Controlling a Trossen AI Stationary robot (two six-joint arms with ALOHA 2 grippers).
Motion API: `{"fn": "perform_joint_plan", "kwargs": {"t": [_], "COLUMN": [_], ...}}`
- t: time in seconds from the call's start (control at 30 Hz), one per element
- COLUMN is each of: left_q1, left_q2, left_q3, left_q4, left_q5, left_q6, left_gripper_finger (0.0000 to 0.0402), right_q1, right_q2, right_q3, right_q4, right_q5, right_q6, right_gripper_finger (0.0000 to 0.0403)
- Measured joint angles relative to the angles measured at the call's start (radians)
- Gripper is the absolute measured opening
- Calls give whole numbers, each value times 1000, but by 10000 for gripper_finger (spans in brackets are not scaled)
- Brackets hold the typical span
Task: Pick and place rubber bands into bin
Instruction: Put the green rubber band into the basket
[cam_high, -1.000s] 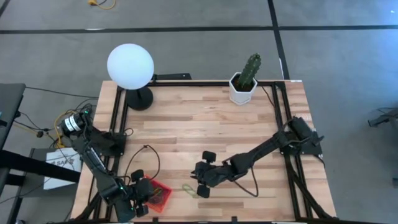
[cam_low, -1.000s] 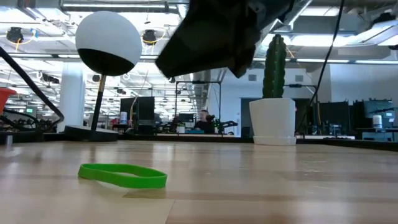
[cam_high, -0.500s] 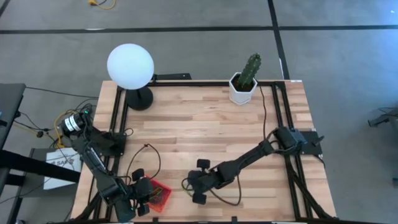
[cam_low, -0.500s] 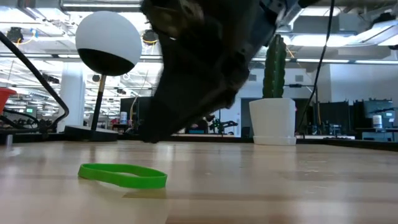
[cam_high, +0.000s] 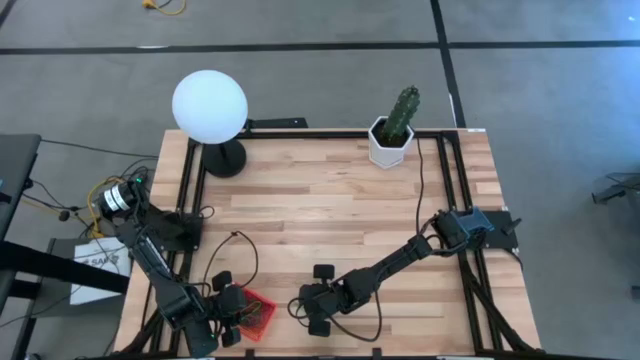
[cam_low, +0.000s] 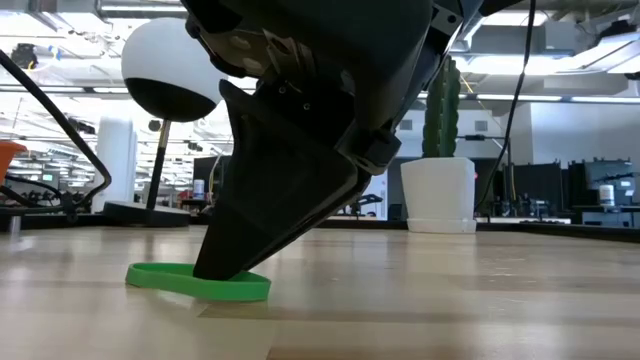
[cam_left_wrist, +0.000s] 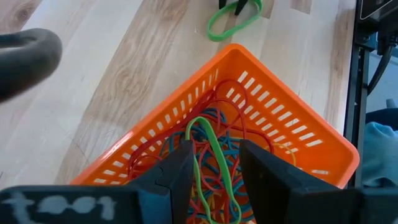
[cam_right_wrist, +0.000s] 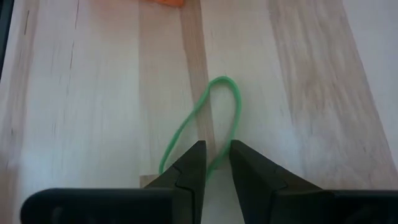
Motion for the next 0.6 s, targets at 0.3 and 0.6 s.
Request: {"fn": "perform_joint_plan", "kwargs": {"t": [0.3, 0.6], "left_q1": [0, 0], "left_q2": [0, -28], "left_q3": [0, 79], "left_q4": [0, -55], "left_q5": [-44, -162], "left_q6": [-10, 14], "left_gripper_finger": [119, 119], "right_q1": [-1, 3], "right_q2": [0, -140], "right_q3": [-1, 59], "right_q4": [-11, 26], "right_q5": [0, 4], "right_q6": [-30, -199], "right_gripper_finger": [7, 2]}}
